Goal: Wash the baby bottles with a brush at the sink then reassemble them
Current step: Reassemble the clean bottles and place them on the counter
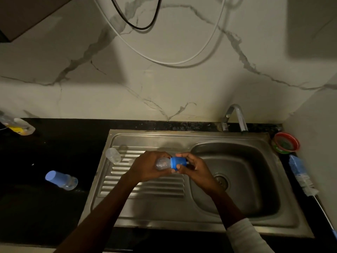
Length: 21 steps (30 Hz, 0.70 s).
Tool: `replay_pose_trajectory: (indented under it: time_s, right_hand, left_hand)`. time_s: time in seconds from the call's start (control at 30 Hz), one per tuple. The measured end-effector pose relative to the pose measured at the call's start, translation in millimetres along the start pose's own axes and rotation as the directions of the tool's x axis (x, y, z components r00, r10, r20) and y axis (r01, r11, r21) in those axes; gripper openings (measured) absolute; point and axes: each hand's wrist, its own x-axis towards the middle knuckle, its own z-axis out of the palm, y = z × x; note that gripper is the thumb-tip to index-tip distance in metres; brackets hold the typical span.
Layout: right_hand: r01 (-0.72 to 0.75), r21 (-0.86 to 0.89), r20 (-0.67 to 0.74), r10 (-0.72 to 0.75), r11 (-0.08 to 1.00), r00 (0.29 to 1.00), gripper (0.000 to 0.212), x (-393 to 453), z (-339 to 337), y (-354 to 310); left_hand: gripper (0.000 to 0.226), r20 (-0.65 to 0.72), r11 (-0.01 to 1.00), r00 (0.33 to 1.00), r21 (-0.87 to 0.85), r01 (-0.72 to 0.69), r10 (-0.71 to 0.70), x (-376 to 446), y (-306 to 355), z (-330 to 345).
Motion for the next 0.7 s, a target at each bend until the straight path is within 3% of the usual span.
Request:
replay_pose_trajectory:
  time_s: [0.23,0.33,0.5,0.7]
  right_hand:
    - [0.050,-0.042,0.005,-0.050,0.998,0.999,0.037,6,9,-6]
    - [0.069,-0.074,-0.007,-0.070,0.995,0.998,0.038,14,19,-13]
    - [0.063,-0.136,-0.017,-0.066,0.989,0.998,0.045,28,46,-20]
    - [0.080,-0.269,0.102,-0.055,0.960,0.993,0.035,47,80,-43]
  left_hand:
    - [0.056,-0.050,0.998,0.997,0.004,-0.061,0.061,1,-13,-3]
    - [0.055,-0.132,0.995,0.989,-0.071,-0.075,0.065,-6,-21,1]
    - [0.050,-0.238,0.976,0.971,-0.217,-0.025,-0.028,-24,-30,-3]
    - [0.039,-0.270,0.917,0.948,-0.395,0.052,-0.170,-55,-42,-17]
